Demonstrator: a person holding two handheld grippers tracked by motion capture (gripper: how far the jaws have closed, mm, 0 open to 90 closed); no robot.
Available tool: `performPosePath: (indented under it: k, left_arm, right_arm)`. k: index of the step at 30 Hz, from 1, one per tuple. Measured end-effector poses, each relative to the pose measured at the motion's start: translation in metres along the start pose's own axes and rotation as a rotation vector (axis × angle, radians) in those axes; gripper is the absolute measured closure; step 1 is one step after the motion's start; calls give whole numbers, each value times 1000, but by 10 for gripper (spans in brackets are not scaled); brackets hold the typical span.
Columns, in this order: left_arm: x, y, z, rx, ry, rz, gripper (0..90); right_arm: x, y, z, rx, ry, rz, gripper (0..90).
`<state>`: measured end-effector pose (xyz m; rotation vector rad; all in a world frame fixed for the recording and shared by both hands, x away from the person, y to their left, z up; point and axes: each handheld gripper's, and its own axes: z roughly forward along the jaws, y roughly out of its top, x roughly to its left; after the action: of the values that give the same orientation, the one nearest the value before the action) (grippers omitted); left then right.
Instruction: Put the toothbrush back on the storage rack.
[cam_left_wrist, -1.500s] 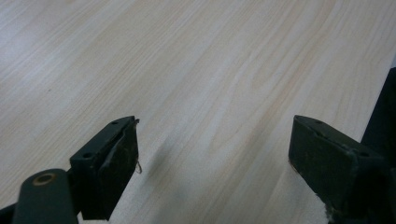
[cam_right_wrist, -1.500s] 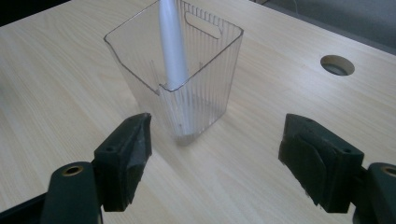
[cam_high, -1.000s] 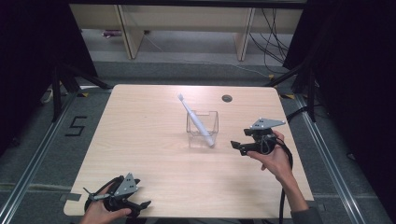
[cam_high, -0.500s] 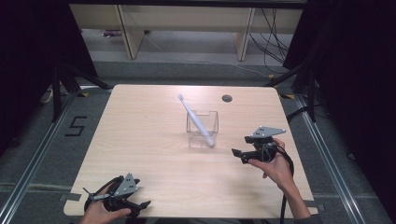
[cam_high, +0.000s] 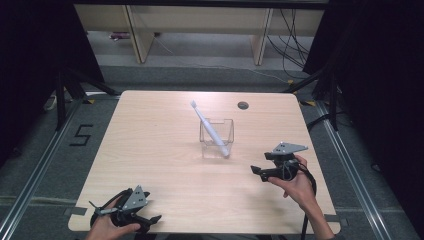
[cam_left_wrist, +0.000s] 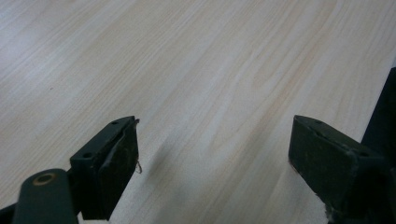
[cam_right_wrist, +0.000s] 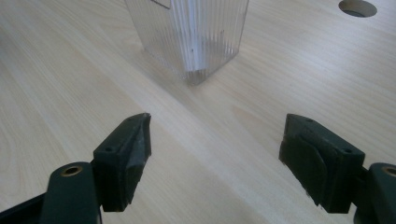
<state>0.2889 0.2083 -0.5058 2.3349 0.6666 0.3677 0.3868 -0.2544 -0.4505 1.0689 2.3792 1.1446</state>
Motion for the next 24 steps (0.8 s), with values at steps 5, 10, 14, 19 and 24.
performPosePath:
  k: [5, 10, 14, 19, 24]
  left_arm:
    - [0, 0, 0, 0, 1, 0, 156]
    - [0, 0, 0, 1, 1, 1, 156]
    - [1, -1, 0, 3, -1, 0, 156]
    - [0, 0, 0, 1, 3, 3, 156]
    - [1, -1, 0, 2, 4, 0, 156]
  right_arm:
    - [3, -8, 0, 3, -6, 26, 251]
    - [3, -15, 0, 13, -2, 20, 248]
    - [3, -19, -2, 11, -8, 18, 248]
    - [5, -27, -4, 16, -11, 35, 248]
    - [5, -31, -6, 17, -14, 30, 245]
